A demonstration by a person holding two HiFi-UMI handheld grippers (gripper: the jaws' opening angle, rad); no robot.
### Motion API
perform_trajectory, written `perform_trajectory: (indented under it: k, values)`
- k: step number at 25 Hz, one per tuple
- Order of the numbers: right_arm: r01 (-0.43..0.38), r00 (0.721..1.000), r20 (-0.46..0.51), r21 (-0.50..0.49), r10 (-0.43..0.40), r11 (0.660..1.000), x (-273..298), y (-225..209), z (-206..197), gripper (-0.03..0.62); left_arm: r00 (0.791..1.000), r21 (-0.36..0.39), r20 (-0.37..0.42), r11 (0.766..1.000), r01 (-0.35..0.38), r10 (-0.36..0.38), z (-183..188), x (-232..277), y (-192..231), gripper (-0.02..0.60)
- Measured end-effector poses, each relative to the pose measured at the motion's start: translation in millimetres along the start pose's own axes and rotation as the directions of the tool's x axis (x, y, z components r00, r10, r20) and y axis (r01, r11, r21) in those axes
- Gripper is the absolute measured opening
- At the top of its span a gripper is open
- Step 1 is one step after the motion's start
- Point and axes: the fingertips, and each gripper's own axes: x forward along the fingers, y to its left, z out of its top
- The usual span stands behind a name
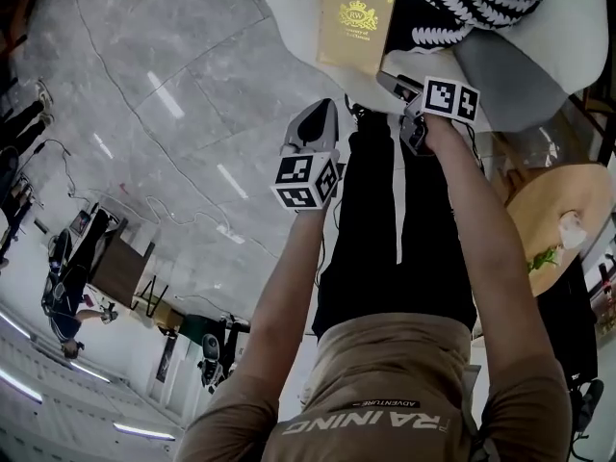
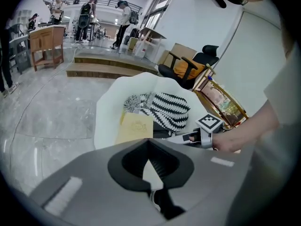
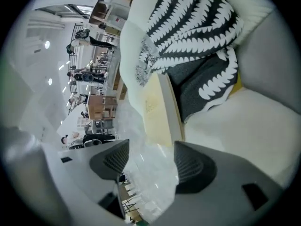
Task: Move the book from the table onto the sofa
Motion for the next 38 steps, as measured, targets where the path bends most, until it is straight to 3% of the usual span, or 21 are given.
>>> perform_trajectory:
  k: [6, 12, 16, 19, 23, 25, 28, 33, 38]
  values:
    - [-0.135, 0.989, 0.050, -0.018, 0.136, 0.991, -74, 68, -4, 0.273, 1.000, 0.035, 0.021, 0.999, 0.018, -0.019, 10, -54, -45, -0.002]
    - [-0.167, 0.986, -0.015, -0.186, 0.167, 0.968, -151, 136, -35, 0.272, 0.998, -0.044, 0.067, 0.999, 0.011, -0.008, 30, -125, -92, -0.002]
    - [-0.187, 0.982, -0.037, -0.280, 0.184, 0.942, -188, 167, -44, 0.259, 0.993, 0.025, 0.110, 0.999, 0.039, -0.041, 57, -154, -121, -0.002]
    - [-0.199, 0.980, -0.054, -0.325, 0.192, 0.924, -209, 181, -64, 0.174, 0.991, 0.097, 0.123, 0.994, 0.046, -0.058, 72, -176, -131, -0.002]
    - [-0.192, 0.980, -0.034, -0.394, 0.195, 0.899, -253, 199, -66, 0.020, 0.986, 0.122, 0.149, 0.991, 0.059, -0.078, 98, -194, -150, -0.002]
    - [-0.220, 0.973, -0.023, -0.416, 0.231, 0.882, -268, 213, -66, 0.009, 0.982, 0.124, 0.170, 0.990, 0.065, -0.085, 111, -205, -158, -0.002]
    - [-0.241, 0.966, -0.043, -0.512, 0.256, 0.824, -294, 240, -76, 0.008, 0.969, 0.127, 0.224, 0.989, 0.075, -0.102, 123, -227, -174, -0.002]
    - [-0.214, 0.957, -0.023, -0.726, 0.289, 0.653, -334, 306, -60, 0.006, 0.945, 0.192, 0.295, 0.977, 0.088, -0.143, 169, -247, -196, -0.002]
    - [-0.168, 0.924, 0.085, -0.785, 0.374, 0.596, -372, 347, -39, 0.006, 0.913, 0.283, 0.365, 0.956, 0.076, -0.180, 219, -274, -222, -0.002]
